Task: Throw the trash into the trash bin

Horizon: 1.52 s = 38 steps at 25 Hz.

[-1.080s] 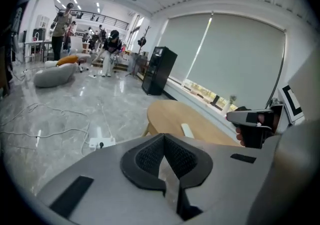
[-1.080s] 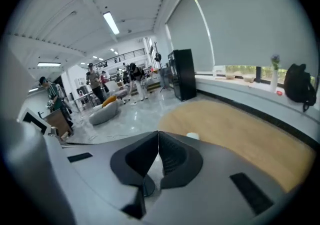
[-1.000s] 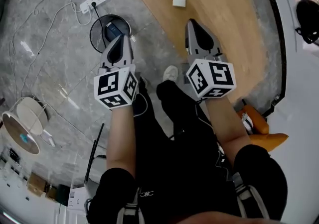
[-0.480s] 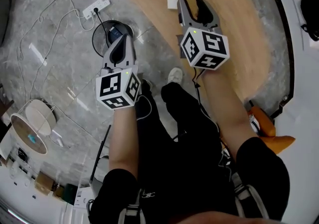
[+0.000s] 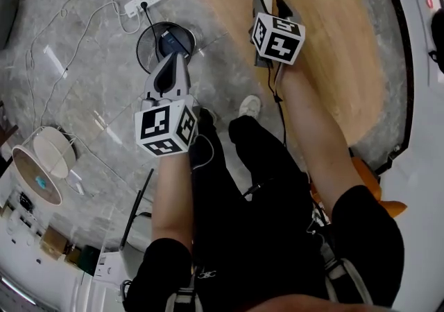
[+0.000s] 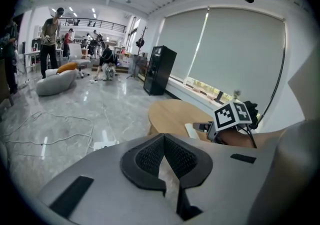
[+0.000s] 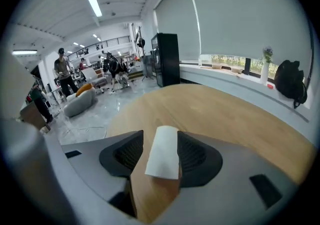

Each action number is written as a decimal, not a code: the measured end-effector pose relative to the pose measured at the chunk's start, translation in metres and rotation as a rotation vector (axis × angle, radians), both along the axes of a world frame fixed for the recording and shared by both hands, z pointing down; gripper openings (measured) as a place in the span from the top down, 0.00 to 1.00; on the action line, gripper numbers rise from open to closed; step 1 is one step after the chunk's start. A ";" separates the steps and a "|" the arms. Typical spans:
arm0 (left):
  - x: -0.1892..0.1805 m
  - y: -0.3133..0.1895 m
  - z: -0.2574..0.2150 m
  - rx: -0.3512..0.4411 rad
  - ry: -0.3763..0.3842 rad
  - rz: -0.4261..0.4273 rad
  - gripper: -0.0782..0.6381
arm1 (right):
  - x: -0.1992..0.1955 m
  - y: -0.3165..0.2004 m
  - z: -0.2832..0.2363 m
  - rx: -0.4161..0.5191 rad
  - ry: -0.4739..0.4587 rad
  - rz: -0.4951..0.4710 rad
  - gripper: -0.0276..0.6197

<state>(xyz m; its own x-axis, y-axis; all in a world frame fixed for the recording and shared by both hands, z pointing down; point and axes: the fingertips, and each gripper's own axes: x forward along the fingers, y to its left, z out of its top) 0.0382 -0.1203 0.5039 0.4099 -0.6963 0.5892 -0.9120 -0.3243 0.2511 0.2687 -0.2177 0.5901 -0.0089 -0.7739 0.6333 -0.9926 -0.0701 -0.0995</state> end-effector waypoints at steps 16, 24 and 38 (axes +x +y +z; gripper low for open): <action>-0.018 0.006 0.022 -0.052 0.013 -0.022 0.87 | -0.013 0.004 0.027 -0.135 0.037 -0.067 0.63; -0.002 0.000 0.014 -0.036 0.036 0.017 0.87 | -0.021 0.033 -0.056 0.090 0.055 -0.087 0.67; -0.016 0.010 0.022 -0.063 0.062 0.055 0.87 | -0.090 0.107 -0.078 0.071 -0.057 -0.135 0.69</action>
